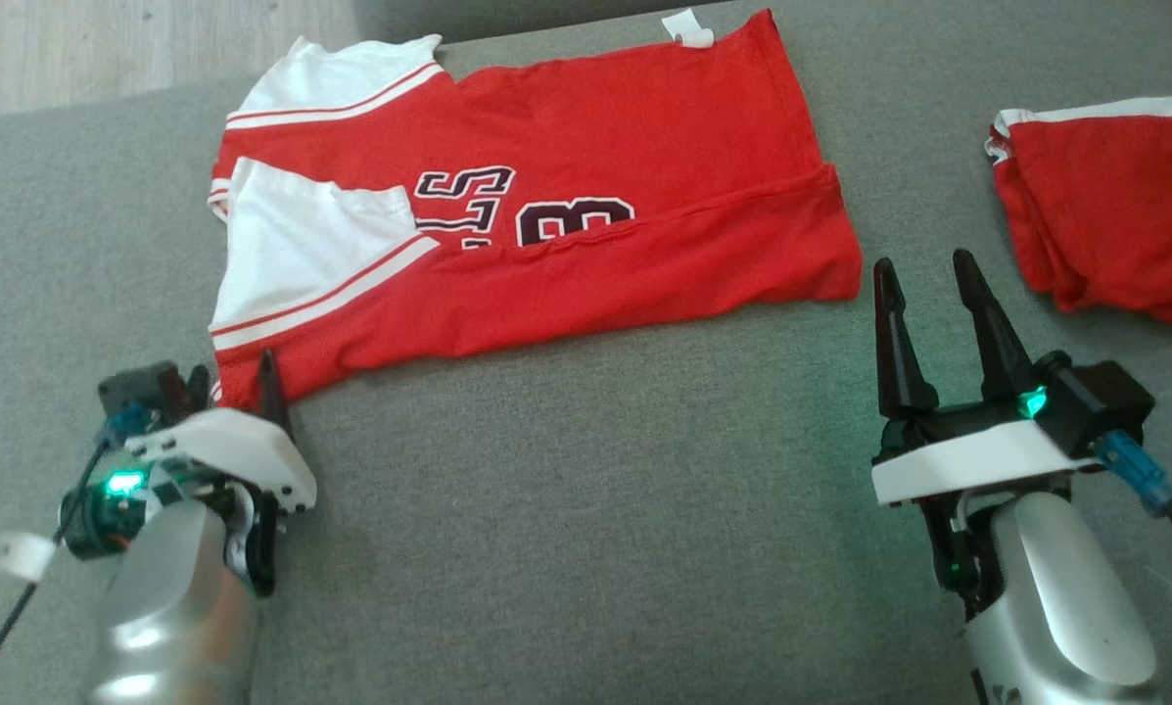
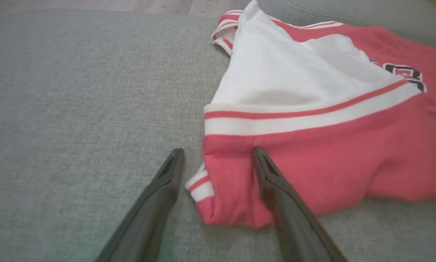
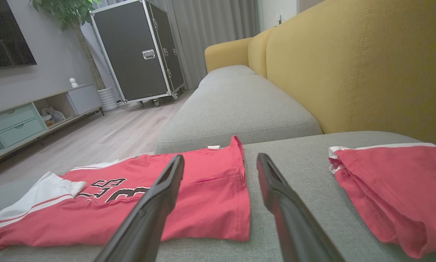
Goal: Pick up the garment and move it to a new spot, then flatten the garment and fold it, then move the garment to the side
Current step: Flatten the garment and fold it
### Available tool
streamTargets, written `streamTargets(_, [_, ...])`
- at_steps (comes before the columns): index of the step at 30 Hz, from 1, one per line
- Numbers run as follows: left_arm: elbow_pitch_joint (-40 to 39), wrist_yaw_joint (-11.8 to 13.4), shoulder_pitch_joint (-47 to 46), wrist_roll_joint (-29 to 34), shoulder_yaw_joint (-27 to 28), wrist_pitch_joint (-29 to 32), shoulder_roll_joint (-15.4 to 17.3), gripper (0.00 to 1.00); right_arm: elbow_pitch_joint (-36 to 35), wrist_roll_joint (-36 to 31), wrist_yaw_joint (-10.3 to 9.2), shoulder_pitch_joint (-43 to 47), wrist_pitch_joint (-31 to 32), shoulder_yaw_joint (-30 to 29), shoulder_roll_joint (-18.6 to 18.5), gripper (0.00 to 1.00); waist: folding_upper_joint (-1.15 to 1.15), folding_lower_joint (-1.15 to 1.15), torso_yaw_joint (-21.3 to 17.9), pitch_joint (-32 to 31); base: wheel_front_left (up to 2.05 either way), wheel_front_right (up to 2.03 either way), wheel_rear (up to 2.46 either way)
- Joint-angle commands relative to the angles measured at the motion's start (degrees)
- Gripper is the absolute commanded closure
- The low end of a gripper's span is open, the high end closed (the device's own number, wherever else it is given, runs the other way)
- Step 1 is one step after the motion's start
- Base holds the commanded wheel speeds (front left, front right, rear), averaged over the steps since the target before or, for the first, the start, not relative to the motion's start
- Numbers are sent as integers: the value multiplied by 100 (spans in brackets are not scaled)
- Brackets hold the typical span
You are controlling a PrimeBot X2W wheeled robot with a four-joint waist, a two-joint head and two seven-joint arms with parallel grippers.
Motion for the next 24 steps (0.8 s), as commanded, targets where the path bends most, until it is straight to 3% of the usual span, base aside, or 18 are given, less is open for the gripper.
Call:
streamTargets(1, [127,-48,-30,22,45,183,125,0,-236,52,19,-184,-37,122,16,0,0,0,-6,14,0,0,0])
streamTargets(2, [204,-66,-54,15,27,248,124,0,-245,64,19,-186,-37,118,16,0,0,0,-7,22,0,0,0])
streamTargets(3, [275,-80,-79,8,11,310,122,19,-248,74,19,-189,-37,115,16,0,0,0,-6,28,0,0,0])
streamTargets(4, [325,-93,-105,3,-3,337,124,98,-248,81,19,-193,-37,114,16,0,0,0,-3,31,0,0,0])
streamTargets(10, [212,-117,-253,74,-86,-276,190,100,-31,-10,19,-276,-37,67,16,0,0,0,93,-5,0,0,0])
streamTargets(16, [-210,-171,-445,201,-237,-1059,161,100,933,-209,19,-827,316,-130,16,0,0,0,295,-35,0,0,0])
streamTargets(24, [-891,-308,-500,375,-523,-1261,47,100,2249,-693,19,-1736,1174,-770,16,0,0,0,585,50,0,0,0])
